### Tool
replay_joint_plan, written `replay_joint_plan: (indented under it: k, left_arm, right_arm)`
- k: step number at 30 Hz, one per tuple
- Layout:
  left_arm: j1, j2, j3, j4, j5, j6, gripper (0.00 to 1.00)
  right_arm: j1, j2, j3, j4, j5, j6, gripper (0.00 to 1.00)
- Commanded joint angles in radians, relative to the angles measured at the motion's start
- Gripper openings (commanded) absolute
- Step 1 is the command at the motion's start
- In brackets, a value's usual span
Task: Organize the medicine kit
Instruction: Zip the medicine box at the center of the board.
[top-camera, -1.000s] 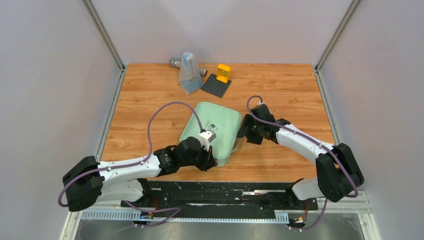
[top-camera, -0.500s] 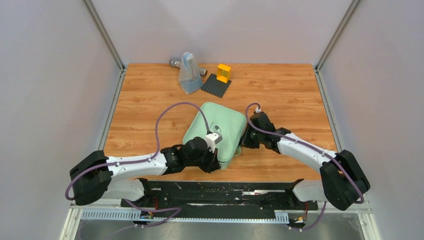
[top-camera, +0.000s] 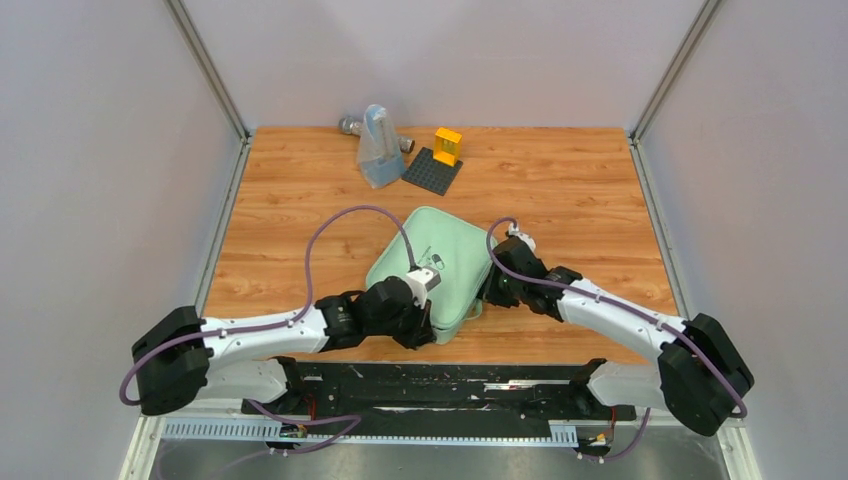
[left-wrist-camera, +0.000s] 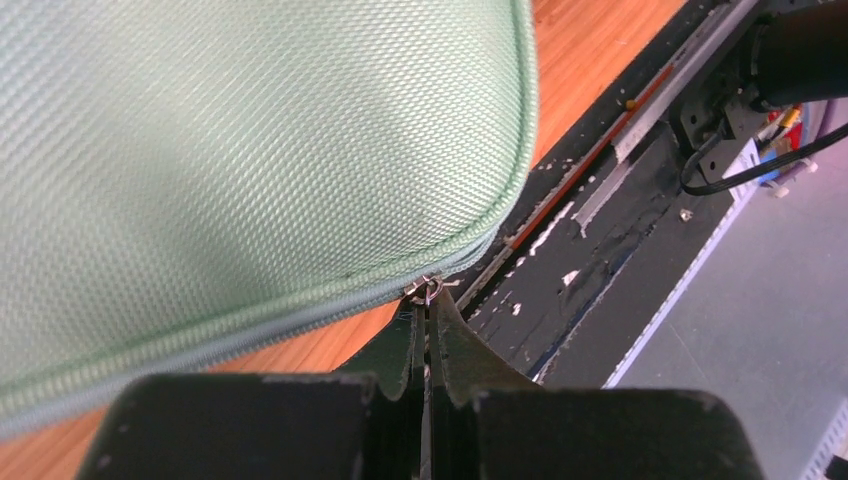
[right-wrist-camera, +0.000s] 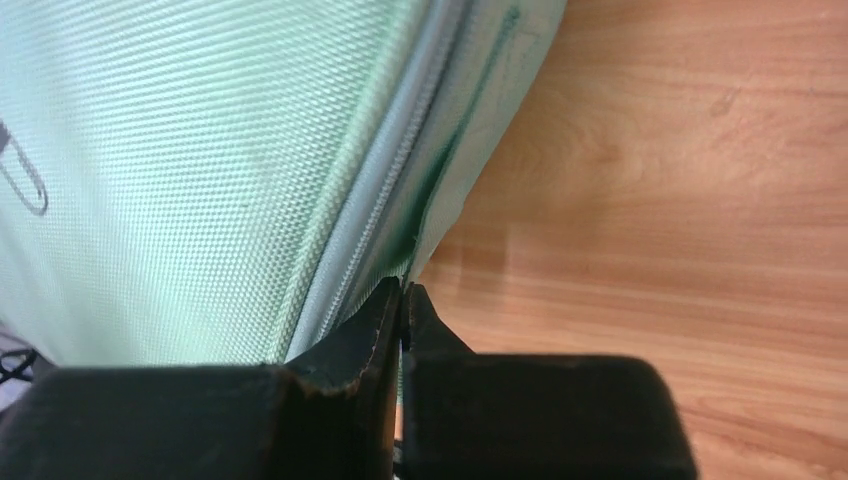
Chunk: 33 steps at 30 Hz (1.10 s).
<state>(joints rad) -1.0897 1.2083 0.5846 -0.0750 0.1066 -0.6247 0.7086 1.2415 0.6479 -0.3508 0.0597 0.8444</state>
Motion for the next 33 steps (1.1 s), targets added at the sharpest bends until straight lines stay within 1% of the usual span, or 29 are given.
replay_joint_plan:
  k: [1, 3, 7, 8, 9, 11, 12, 13, 15, 16, 18, 20, 23, 26, 31, 33]
  left_arm:
    - [0.016, -0.138, -0.059, 0.052, -0.247, -0.057, 0.00]
    - [0.028, -0.195, -0.100, -0.004, -0.284, -0.094, 0.00]
    - [0.068, -0.283, -0.156, -0.061, -0.292, -0.135, 0.00]
    - [0.072, -0.300, -0.159, -0.065, -0.293, -0.136, 0.00]
    - [0.081, -0.306, -0.162, -0.072, -0.294, -0.133, 0.00]
    - [0.093, -0.311, -0.155, -0.082, -0.289, -0.115, 0.00]
    - [0.096, -0.307, -0.146, -0.089, -0.289, -0.103, 0.00]
    - [0.102, -0.304, -0.141, -0.103, -0.290, -0.093, 0.00]
    - [0.112, -0.296, -0.130, -0.109, -0.282, -0.076, 0.00]
    - [0.115, -0.292, -0.127, -0.106, -0.276, -0.071, 0.00]
    - [0.117, -0.286, -0.122, -0.085, -0.246, -0.048, 0.00]
    - [0.117, -0.283, -0.115, -0.082, -0.231, -0.033, 0.00]
    - [0.118, -0.289, -0.112, -0.070, -0.210, -0.018, 0.00]
    - [0.118, -0.293, -0.101, -0.067, -0.182, -0.001, 0.00]
    - [0.118, -0.276, -0.087, -0.068, -0.148, 0.017, 0.00]
    - [0.117, -0.268, -0.085, -0.066, -0.138, 0.021, 0.00]
  right_arm:
    - [0.056, -0.092, 0.009, -0.115, -0.152, 0.000, 0.00]
    - [0.060, -0.117, -0.016, -0.113, -0.184, 0.002, 0.00]
    - [0.076, -0.168, -0.084, -0.101, -0.279, -0.026, 0.02]
    - [0.079, -0.182, -0.095, -0.101, -0.298, -0.037, 0.07]
    - [0.078, -0.196, -0.100, -0.107, -0.307, -0.048, 0.17]
    - [0.077, -0.225, -0.091, -0.146, -0.287, -0.076, 0.43]
    - [0.077, -0.240, -0.078, -0.172, -0.263, -0.090, 0.48]
    - [0.077, -0.256, -0.061, -0.198, -0.236, -0.100, 0.52]
    - [0.077, -0.294, -0.028, -0.244, -0.188, -0.108, 0.56]
    - [0.077, -0.310, -0.017, -0.254, -0.180, -0.107, 0.56]
    - [0.076, -0.341, -0.011, -0.251, -0.200, -0.092, 0.50]
    - [0.077, -0.357, -0.013, -0.232, -0.230, -0.087, 0.40]
    - [0.081, -0.347, -0.011, -0.192, -0.281, -0.092, 0.22]
    - [0.108, -0.306, -0.006, -0.120, -0.342, -0.093, 0.10]
    - [0.209, -0.164, 0.056, -0.028, -0.326, -0.102, 0.00]
    - [0.249, -0.087, 0.100, 0.003, -0.322, -0.127, 0.00]
